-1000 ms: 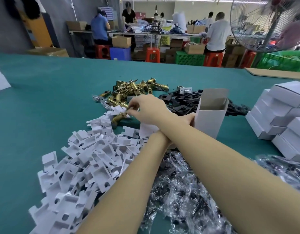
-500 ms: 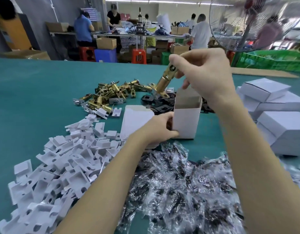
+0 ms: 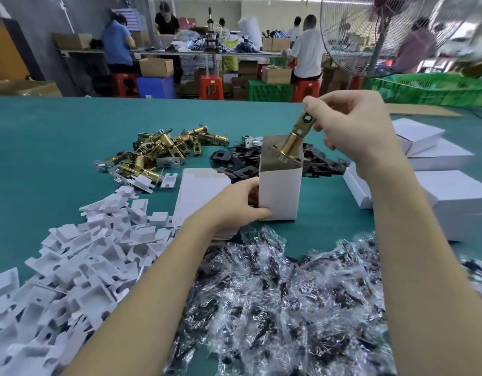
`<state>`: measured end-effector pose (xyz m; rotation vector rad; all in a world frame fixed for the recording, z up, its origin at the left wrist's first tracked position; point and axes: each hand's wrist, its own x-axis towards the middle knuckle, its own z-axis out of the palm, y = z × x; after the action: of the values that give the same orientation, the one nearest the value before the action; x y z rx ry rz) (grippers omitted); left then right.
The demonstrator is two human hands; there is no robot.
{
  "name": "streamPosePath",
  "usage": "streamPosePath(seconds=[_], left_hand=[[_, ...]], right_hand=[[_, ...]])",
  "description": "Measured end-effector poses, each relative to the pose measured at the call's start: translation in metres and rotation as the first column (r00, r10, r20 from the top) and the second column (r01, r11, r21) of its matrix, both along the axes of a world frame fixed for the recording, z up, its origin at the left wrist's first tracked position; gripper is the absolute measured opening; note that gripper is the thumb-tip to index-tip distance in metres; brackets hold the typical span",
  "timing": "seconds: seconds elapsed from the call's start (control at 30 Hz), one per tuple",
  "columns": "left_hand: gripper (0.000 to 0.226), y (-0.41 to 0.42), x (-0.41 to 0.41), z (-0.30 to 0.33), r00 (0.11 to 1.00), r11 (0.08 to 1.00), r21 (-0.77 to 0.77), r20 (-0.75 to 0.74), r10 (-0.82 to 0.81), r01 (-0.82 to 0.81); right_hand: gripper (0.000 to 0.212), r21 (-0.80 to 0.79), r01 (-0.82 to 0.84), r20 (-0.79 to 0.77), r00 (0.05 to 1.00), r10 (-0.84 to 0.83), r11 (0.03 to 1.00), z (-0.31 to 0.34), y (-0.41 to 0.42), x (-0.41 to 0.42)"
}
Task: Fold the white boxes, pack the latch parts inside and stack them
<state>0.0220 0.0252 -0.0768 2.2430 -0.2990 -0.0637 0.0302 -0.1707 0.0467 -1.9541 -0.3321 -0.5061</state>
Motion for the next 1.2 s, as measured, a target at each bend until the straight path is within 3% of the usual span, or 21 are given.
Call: streamPosePath(seconds=[0.33, 0.57, 0.67, 0.83, 1.2], left_hand=[[0.045, -0.002, -0.004, 0.0, 1.0, 0.999, -0.047, 0.0, -0.01, 0.01], [0.047, -0.002, -0.004, 0.002, 1.0, 0.998, -0.056, -0.008, -0.008, 0.007], [0.048, -0.002, -0.003, 0.001, 1.0, 0.999, -0.048, -0.004, 0.01, -0.01], [0.05, -0.001, -0.002, 0.001, 0.999, 0.997, -0.059, -0.005, 0.039, -0.039], [0.049, -0.001, -0.004, 0.003, 1.0, 0.998, -0.055, 0.013, 0.026, -0.025]], right_hand=[[0.015, -0.158, 0.064, 0.103, 0.994, -0.049, 0.985, 0.008, -0.002, -0.009], [0.008, -0.179, -0.009, 0.048, 0.999, 0.018, 0.984, 0.011, -0.007, -0.014], [0.005, -0.263, -0.036, 0.057, 0.997, 0.053, 0.964, 0.012, -0.01, -0.017], [0.016, -0.426, -0.043, 0.079, 0.993, 0.084, 0.904, 0.018, -0.017, -0.023], [0.028, -0.469, -0.15, 0.144, 0.959, 0.243, 0.87, 0.025, -0.013, -0.032]])
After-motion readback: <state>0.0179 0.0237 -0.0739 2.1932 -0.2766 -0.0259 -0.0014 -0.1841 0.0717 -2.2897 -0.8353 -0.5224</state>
